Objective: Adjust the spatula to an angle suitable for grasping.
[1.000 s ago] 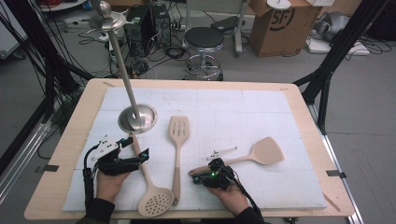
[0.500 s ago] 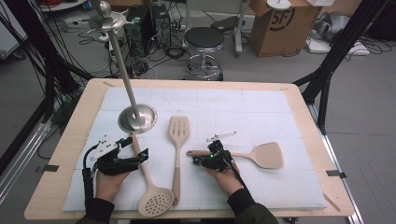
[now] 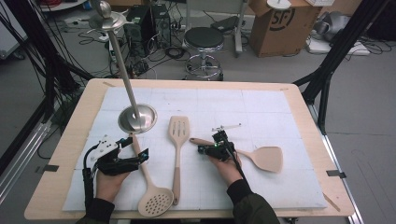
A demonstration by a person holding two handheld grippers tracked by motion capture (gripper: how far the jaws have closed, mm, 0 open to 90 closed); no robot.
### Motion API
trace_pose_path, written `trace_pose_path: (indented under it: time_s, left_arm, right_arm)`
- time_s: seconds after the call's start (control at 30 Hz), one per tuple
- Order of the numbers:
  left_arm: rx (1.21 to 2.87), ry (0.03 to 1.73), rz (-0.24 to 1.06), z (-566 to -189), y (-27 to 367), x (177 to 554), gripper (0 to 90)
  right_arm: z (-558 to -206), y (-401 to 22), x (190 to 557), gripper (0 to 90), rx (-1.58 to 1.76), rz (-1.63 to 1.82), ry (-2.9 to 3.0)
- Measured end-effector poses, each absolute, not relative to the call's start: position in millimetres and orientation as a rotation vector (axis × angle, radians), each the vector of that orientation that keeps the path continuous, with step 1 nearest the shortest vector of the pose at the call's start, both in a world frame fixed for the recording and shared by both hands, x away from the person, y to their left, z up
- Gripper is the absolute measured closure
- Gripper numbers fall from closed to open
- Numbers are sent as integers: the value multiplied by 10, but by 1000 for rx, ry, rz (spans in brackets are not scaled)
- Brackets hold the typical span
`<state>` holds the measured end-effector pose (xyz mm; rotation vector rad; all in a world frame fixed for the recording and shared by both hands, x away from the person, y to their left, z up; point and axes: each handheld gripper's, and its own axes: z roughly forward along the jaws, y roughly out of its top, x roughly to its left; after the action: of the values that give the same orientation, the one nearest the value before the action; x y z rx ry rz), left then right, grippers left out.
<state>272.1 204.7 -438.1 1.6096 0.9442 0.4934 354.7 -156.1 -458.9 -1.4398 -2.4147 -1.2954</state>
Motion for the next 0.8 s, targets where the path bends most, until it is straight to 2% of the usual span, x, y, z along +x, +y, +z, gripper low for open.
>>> trace_pose_path:
  time_s: [0.47, 0.73, 0.77, 0.8]
  left_arm:
    - [1600, 960, 496, -4393, 2105, 2702, 177]
    - [1600, 961, 496, -4393, 2106, 2697, 176]
    - [1600, 960, 493, -4392, 2107, 2697, 177]
    - [1600, 960, 494, -4392, 2107, 2697, 177]
  right_arm:
    - [-4589, -1738, 3869, 898, -1655, -1337, -2344]
    - [-4587, -1813, 3881, 889, -1700, -1337, -2300]
    - [-4570, -1825, 3853, 805, -1663, -1336, -2299]
    - [-4558, -1839, 3839, 770, -1639, -1354, -2296]
